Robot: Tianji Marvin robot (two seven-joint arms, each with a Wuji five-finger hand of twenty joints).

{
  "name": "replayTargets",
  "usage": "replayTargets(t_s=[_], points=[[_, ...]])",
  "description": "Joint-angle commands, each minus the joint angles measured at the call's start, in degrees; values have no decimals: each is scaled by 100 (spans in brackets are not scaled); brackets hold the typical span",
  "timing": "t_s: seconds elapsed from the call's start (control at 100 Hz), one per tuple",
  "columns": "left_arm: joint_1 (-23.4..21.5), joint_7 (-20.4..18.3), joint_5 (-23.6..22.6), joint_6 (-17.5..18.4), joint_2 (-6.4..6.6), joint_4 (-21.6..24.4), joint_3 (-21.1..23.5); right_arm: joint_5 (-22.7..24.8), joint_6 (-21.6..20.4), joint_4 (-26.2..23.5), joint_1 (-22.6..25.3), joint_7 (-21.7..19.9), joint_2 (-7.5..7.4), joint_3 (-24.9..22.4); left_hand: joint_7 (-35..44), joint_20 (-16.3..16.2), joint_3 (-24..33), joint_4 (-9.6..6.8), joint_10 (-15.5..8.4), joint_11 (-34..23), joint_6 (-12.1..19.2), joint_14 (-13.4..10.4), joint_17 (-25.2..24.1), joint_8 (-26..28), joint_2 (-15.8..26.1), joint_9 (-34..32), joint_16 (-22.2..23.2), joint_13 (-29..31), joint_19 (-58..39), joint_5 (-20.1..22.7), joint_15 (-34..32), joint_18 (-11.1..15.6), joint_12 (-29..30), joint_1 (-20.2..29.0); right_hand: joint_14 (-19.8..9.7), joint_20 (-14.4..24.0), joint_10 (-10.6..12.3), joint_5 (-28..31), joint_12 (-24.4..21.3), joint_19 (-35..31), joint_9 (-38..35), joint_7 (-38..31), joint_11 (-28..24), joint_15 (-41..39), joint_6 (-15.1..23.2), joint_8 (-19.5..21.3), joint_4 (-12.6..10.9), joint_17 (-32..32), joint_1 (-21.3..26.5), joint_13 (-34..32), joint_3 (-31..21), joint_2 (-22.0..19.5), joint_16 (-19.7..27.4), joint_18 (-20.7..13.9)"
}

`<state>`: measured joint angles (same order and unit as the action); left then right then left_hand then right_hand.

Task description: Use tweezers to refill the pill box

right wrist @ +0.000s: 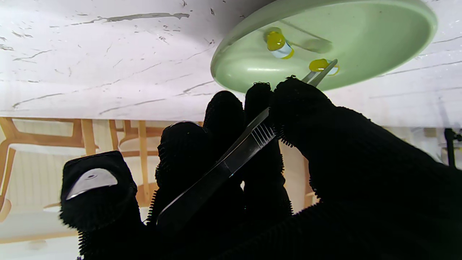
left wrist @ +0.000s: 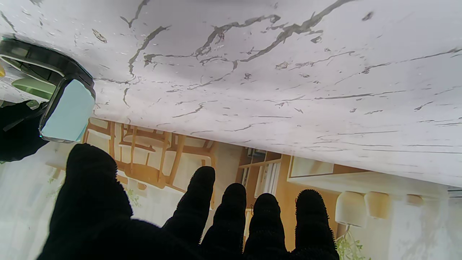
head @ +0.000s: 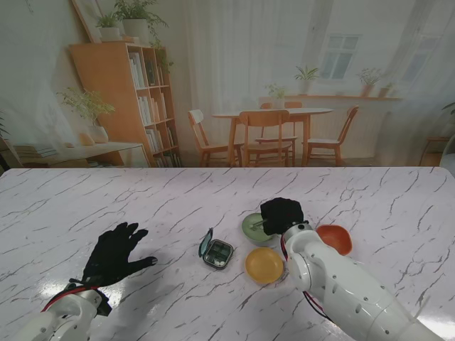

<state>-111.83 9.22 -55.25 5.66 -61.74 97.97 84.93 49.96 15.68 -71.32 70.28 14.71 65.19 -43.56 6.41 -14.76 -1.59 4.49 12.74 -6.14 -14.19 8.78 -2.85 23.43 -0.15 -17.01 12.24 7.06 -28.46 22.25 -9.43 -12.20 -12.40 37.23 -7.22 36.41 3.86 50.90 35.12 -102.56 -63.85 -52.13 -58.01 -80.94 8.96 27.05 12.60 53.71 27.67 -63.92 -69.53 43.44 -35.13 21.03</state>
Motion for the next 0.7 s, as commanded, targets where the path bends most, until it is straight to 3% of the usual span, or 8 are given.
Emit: replayTargets(t_s=[0.0, 0.34, 0.69], points=[[-34, -53, 13, 147, -30, -17, -20, 44, -51, -142, 128, 15, 10, -48, 10, -69, -104, -80, -24, -31, -67, -115, -17, -63, 90, 26, -40, -119, -126, 18, -65, 147, -2, -13, -549, 91, -184, 688, 120, -799, 22, -835, -225, -319, 410, 387, -310, 8, 141, 59, -499, -99, -138, -3474], [-19, -70, -13, 137, -24, -12, -43, 491, -366, -997, 710, -211, -157, -466, 6, -62, -106, -79, -29, -22, -65, -121, -21, -70, 90, 36, -45, -129, -114, 15, -57, 145, 1, -21, -576, 104, -230, 660, 85, -824, 3, -773, -204, -333, 363, 395, -291, 71, 171, 4, -415, -182, -163, -3512], [-19, -32, -66, 162, -19, -36, -49, 420, -578, -1175, 823, -208, -146, -225, 8, -58, -106, -79, -26, -20, -66, -118, -27, -72, 104, 43, -47, -132, -106, 18, -57, 152, 4, -30, -590, 102, -261, 535, -102, -816, 41, -606, -29, -225, 423, 253, -232, 74, 291, 10, -68, -383, -133, -3522]])
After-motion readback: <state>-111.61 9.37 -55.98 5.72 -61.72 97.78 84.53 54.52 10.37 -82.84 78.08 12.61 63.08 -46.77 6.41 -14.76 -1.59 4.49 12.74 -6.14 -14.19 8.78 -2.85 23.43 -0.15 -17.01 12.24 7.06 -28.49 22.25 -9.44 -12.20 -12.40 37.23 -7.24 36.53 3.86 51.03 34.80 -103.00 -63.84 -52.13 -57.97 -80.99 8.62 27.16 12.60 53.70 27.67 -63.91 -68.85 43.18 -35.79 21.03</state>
